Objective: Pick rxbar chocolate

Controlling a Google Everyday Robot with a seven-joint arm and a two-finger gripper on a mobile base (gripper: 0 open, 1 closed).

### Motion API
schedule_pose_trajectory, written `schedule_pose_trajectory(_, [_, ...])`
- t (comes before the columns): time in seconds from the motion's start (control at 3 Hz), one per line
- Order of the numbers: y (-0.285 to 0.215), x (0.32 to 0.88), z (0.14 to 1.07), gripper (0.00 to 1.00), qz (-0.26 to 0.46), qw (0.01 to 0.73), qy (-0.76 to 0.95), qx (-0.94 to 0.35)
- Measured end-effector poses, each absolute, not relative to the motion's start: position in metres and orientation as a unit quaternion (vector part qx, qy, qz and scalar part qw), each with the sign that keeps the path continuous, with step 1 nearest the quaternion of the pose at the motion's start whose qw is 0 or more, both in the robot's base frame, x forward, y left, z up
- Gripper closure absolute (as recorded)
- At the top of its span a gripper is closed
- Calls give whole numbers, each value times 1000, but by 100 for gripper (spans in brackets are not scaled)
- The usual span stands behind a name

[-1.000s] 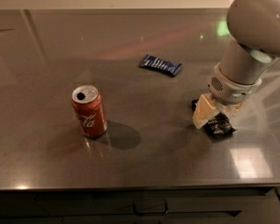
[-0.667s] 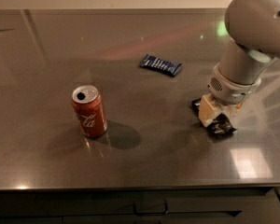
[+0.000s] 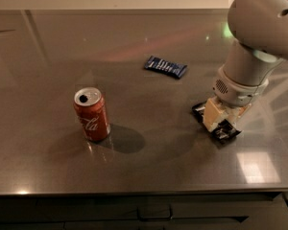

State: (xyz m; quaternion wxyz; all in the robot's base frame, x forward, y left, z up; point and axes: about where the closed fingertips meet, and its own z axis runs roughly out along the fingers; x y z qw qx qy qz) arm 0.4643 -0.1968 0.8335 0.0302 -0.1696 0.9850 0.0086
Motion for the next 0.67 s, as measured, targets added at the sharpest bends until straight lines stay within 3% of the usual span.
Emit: schedule_pose_trajectory(0.67, [-187,466,861,100,-17,48,979,-195])
